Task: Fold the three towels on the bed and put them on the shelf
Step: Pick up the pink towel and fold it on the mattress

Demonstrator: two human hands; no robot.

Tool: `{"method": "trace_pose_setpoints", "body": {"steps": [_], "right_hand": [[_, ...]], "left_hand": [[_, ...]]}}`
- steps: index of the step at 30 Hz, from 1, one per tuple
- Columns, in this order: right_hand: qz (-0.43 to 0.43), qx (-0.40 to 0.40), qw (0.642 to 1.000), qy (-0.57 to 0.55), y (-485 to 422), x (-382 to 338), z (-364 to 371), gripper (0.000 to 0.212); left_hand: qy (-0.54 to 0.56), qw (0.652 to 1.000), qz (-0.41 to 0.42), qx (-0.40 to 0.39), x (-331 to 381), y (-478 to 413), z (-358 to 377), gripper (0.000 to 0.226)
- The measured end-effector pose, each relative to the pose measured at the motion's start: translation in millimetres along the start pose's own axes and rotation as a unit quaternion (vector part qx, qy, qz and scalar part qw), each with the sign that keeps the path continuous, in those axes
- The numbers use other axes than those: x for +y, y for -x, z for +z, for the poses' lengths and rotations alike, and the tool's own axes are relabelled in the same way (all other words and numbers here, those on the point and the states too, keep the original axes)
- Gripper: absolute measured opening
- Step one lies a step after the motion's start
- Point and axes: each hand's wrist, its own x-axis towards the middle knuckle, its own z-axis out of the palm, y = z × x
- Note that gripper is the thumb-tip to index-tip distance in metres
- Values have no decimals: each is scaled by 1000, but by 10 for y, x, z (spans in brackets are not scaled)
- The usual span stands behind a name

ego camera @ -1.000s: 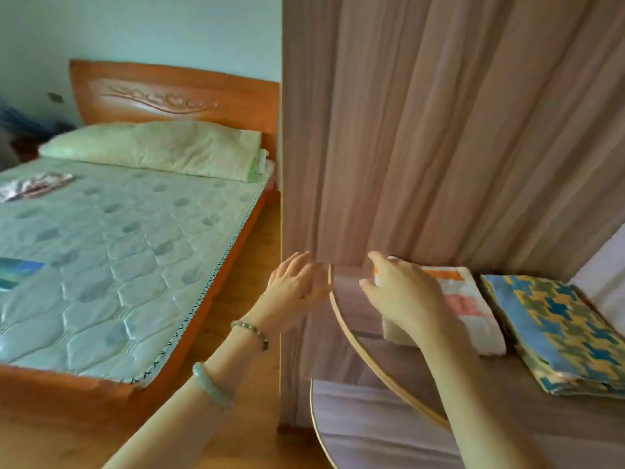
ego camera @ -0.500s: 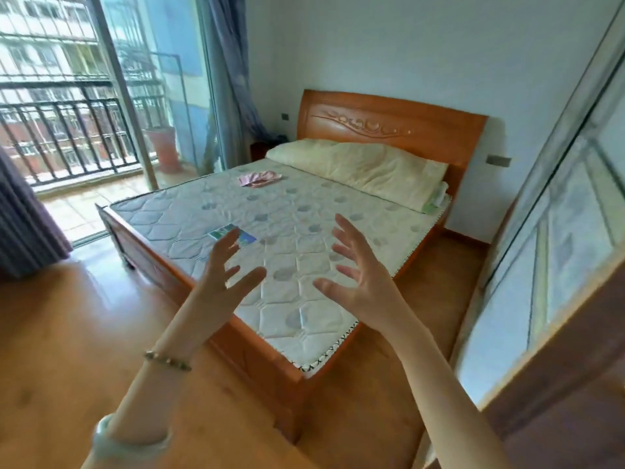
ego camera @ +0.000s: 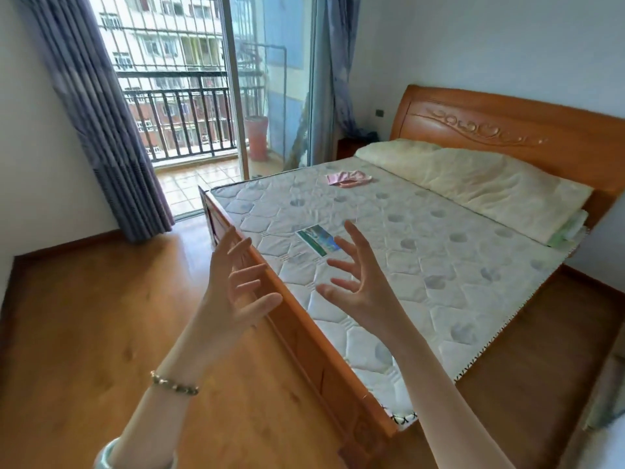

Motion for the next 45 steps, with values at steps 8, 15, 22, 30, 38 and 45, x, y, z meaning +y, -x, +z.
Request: {"method": "trace_pose_setpoints", "body": {"steps": [8,15,22,30,38,45], "right_hand": [[-29,-55,998,-7,-1433,583,670,100],[-43,-93,995,-13,-2883,1048,1043,102],[-47,-159,985,-35,-4225,1258,1590,98],[-17,-173,982,-71,-5642,1644,2664,99],[6,-145,986,-84,-7263,1686,3734,98],[31,-137,989,-52,-8363,1886,4326,96]], "left_hand": [[-125,991,-21,42,-891,-822,-766,117],[-139,986,-43,77,-1558,-2041,-1299,114],[-144,978,-65,134,-2150,-2843,-1878,109],[-151,971,-91,163,-3076,-3834,-2982,114],[-137,975,-105,137,-4024,-5076,-4313,116],[-127,978,-121,114,-4735,-5934,-5056,117]]}}
